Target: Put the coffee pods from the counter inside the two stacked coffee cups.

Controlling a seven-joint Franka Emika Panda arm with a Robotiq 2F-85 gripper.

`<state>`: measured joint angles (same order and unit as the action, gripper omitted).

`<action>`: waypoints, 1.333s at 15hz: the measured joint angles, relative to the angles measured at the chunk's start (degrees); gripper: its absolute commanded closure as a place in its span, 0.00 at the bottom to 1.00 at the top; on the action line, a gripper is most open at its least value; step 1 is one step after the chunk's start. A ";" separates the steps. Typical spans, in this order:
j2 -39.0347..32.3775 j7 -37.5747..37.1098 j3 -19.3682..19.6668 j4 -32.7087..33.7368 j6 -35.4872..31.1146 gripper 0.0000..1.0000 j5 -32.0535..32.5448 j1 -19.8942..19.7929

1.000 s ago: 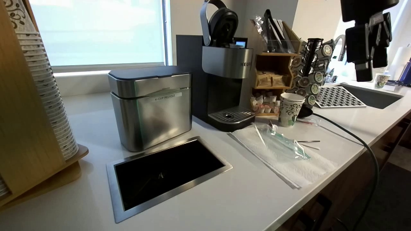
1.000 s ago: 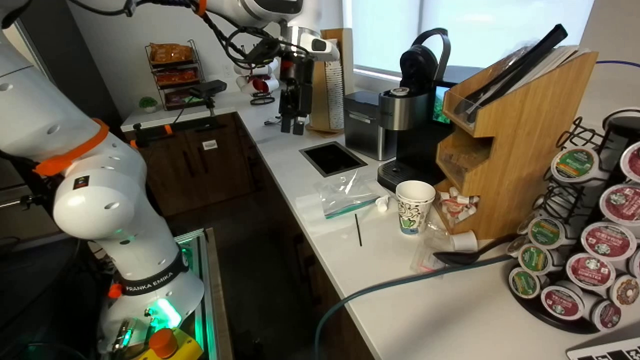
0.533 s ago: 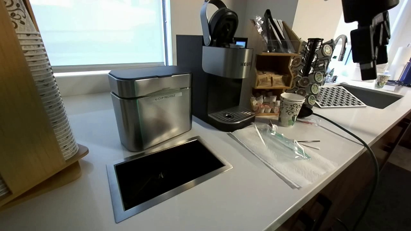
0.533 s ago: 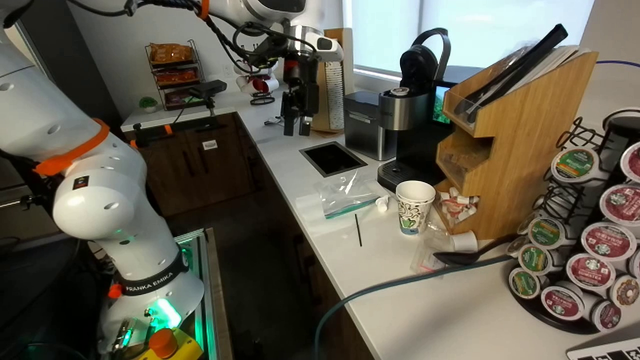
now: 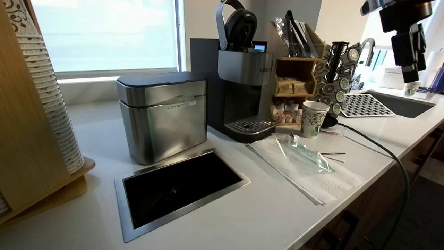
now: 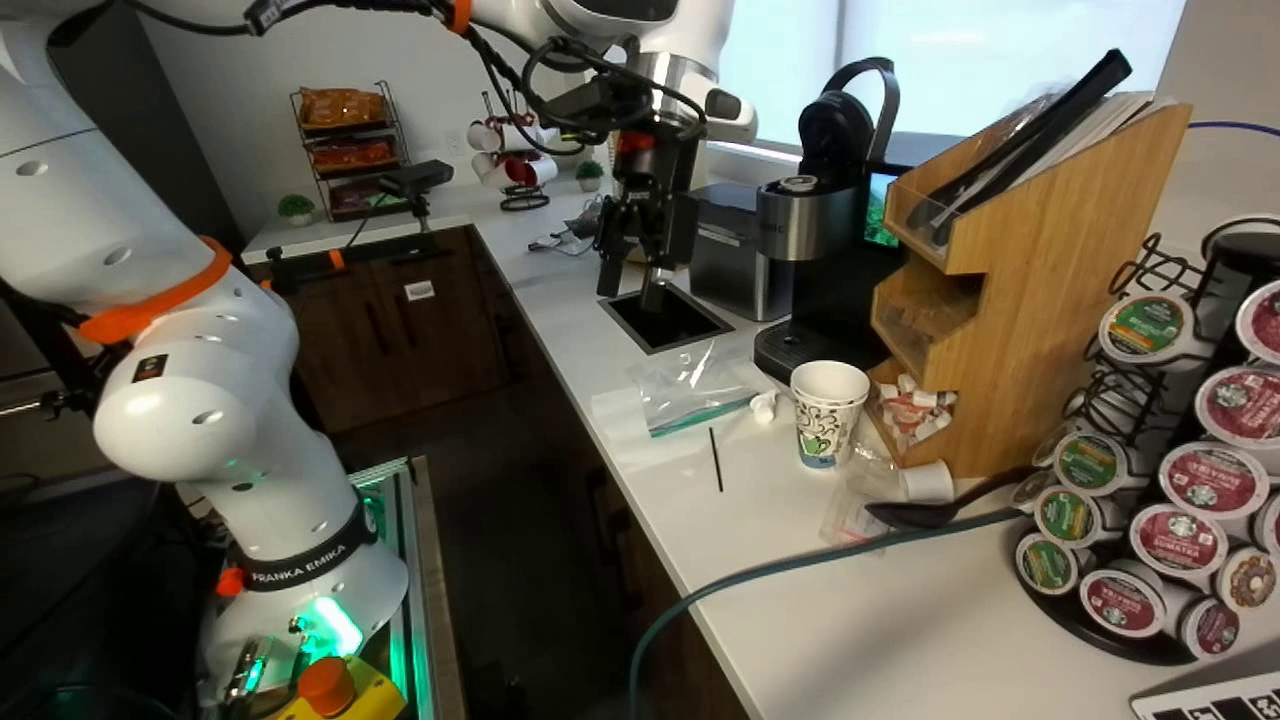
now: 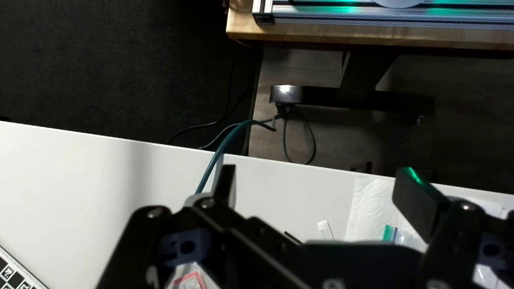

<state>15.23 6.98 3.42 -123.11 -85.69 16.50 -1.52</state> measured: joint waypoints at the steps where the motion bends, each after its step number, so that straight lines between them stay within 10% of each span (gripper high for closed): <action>1: 0.01 -0.01 -0.17 -0.02 0.00 0.00 0.00 0.07; 8: -2.67 12.39 1.23 1.98 0.89 0.00 0.27 0.12; 20: -11.26 22.86 11.22 15.10 1.92 0.00 -20.78 -7.71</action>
<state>3.97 29.84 14.64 -108.01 -83.77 -4.29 -9.23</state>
